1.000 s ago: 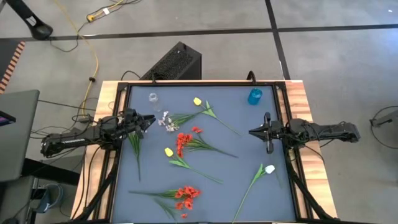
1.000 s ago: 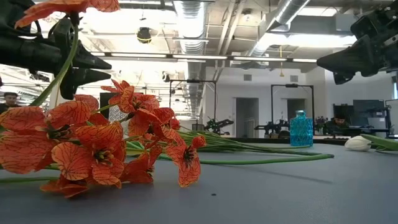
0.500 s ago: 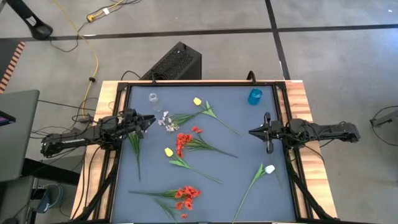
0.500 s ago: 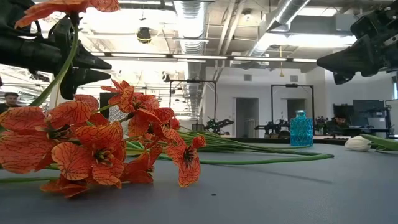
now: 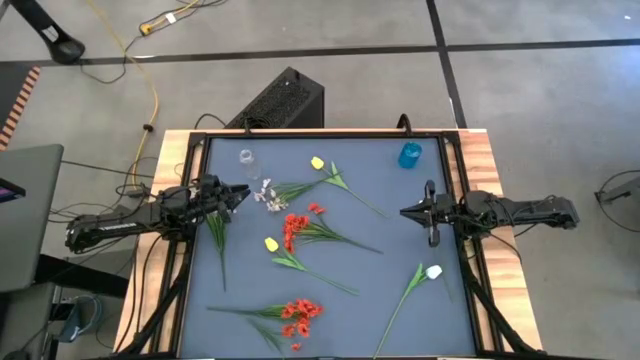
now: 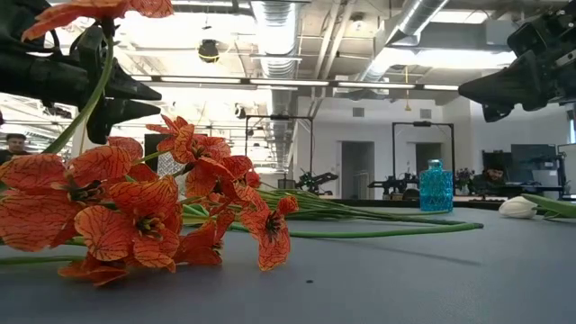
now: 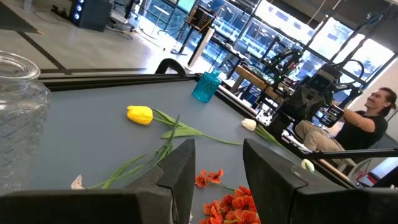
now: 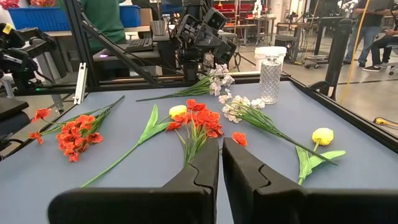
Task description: Sort flowers into vase by color
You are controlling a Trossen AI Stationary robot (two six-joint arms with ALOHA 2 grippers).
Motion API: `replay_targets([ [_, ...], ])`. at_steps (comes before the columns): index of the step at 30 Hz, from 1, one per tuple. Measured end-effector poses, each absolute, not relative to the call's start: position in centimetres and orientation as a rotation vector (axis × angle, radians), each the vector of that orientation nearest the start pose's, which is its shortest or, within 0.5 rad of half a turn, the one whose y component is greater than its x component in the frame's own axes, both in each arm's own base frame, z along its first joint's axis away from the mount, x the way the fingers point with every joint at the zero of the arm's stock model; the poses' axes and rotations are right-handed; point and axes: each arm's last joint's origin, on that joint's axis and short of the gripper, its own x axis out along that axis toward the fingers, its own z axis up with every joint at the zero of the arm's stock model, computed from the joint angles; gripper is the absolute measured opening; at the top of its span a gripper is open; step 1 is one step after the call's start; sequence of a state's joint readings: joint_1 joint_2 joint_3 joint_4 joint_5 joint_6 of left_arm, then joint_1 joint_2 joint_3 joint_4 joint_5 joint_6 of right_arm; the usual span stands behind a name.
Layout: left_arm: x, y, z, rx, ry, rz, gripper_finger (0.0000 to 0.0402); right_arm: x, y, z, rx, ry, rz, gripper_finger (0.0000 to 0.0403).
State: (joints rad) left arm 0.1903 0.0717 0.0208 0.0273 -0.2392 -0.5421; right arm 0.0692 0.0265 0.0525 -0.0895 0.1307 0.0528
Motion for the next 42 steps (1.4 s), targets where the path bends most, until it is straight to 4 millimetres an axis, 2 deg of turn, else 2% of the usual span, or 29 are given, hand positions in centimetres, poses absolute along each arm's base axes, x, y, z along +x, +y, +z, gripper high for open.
replay_targets([
  [4,9.7,2.5,16.8,-0.593,-0.104,0.415,0.0123,9.6,0.3,17.1,0.046,0.063,-0.063,0.0051],
  [7,9.8,2.3,16.7,-0.795,-0.112,0.332,0.0123,9.6,0.3,17.1,0.046,0.062,-0.063,0.0051],
  [11,9.8,2.4,16.9,-0.956,-0.178,0.352,0.0123,9.6,0.3,17.1,0.046,0.062,-0.063,0.0051],
  [17,9.8,2.3,17.8,-0.979,-0.251,0.275,0.0123,9.6,0.0,17.4,0.025,0.015,-0.13,0.0051],
  [23,9.7,2.1,19.7,-0.918,-0.415,0.193,0.0123,9.1,-0.3,20.6,0.072,-0.32,-0.175,0.0051],
  [26,10.0,2.1,21.5,-0.859,-0.414,0.2,0.0123,8.8,-0.2,22.0,0.145,-0.433,-0.144,0.0051],
  [32,11.8,2.1,26.4,-0.712,-0.302,0.162,0.0123,9.7,-0.4,24.9,0.343,-0.414,-0.147,0.0051],
  [36,13.7,2.4,29.0,-0.618,-0.144,0.19,0.0123,11.9,-0.2,27.4,0.394,-0.345,-0.134,0.0051],
  [42,16.2,2.5,32.7,-0.466,0.161,0.155,0.0123,16.9,1.0,31.0,0.415,-0.21,-0.043,0.0051],
])
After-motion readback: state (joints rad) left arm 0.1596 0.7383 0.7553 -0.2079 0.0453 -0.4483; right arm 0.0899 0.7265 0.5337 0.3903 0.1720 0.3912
